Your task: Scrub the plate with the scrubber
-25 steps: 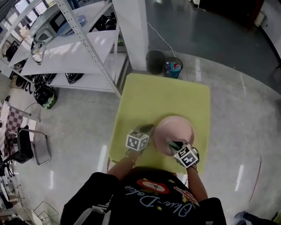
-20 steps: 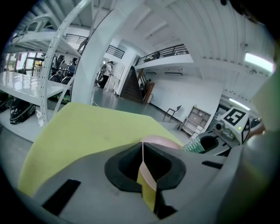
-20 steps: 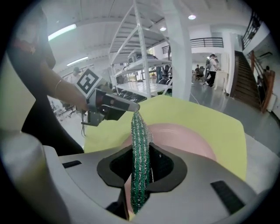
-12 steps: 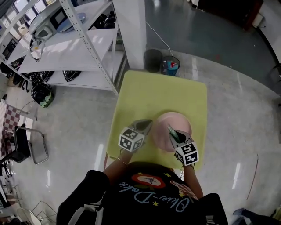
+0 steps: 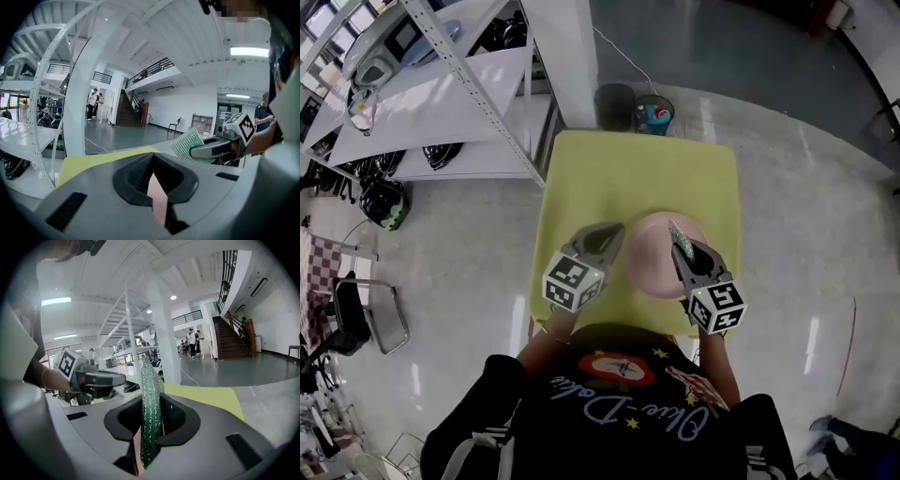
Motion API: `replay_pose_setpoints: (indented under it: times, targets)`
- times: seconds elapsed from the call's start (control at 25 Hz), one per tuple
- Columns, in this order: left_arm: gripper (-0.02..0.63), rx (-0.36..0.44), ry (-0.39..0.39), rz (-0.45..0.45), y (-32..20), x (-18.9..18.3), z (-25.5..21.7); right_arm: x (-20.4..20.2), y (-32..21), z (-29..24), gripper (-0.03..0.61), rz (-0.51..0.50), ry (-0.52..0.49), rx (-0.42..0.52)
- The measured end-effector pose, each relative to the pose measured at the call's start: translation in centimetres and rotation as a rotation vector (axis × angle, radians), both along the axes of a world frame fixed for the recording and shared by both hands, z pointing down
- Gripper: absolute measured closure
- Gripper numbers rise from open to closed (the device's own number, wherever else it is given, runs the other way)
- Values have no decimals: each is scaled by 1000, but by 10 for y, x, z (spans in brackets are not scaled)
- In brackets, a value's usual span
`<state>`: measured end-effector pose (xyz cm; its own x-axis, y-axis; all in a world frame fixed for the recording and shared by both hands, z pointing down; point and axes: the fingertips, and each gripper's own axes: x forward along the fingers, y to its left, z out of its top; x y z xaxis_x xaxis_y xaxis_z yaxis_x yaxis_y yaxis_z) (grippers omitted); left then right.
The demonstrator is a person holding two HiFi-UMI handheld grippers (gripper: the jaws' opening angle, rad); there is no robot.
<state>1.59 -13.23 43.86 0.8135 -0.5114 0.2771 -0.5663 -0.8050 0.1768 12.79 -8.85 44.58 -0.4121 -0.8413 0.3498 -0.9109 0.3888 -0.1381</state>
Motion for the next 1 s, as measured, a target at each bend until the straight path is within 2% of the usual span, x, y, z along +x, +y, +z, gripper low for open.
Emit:
replay_pose_setpoints:
  times: [0.48,1.0]
  targets:
    - [612,91,40,33,10,17,-37,2,2,-45,514,28,-2,104]
    - [612,93,57,32,12,20,-38,2,4,-44,515,31,13,117]
